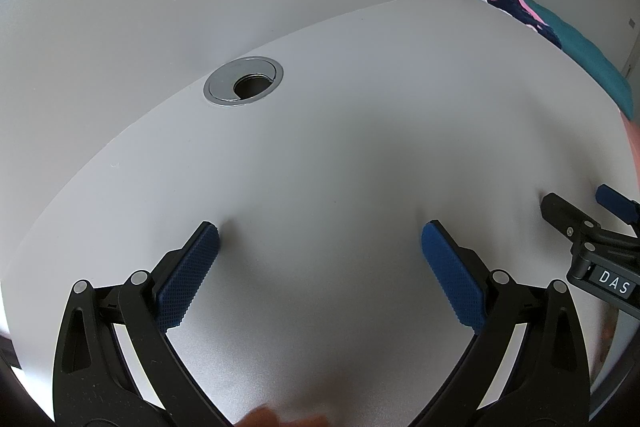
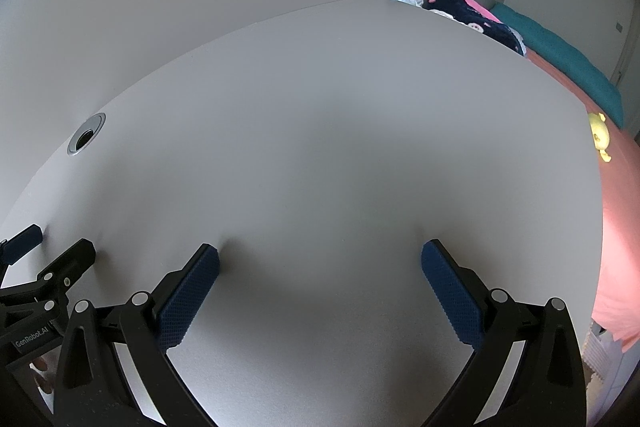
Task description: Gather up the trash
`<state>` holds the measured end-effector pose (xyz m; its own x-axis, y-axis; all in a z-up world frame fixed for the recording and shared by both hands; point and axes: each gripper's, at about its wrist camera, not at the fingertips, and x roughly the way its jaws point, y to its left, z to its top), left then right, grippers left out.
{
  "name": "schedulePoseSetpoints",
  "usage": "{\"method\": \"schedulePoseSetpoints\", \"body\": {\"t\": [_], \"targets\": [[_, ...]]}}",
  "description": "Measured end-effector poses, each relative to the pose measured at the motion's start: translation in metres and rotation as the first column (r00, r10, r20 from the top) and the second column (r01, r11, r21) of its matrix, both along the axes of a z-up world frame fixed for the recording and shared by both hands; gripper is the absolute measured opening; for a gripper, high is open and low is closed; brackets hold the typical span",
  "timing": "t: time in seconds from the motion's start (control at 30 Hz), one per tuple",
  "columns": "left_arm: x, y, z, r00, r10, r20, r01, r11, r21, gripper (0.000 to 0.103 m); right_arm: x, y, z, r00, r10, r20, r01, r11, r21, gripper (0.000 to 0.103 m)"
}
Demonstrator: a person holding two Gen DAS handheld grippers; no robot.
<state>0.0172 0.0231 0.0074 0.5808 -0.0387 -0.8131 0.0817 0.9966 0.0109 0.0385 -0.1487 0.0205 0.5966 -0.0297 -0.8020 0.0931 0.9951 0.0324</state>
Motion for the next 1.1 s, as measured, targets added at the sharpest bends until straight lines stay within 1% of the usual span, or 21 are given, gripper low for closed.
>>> {"method": "schedulePoseSetpoints", "body": {"t": [1.1], "targets": [[0.0011, 0.0016, 0.0002, 1.0, 0.001, 0.0, -0.001, 1.0, 0.0, 0.098, 0.0004, -0.0007, 0.0012, 1.0, 0.0, -0.002, 0.0, 1.0, 0.0, 0.101]]}}
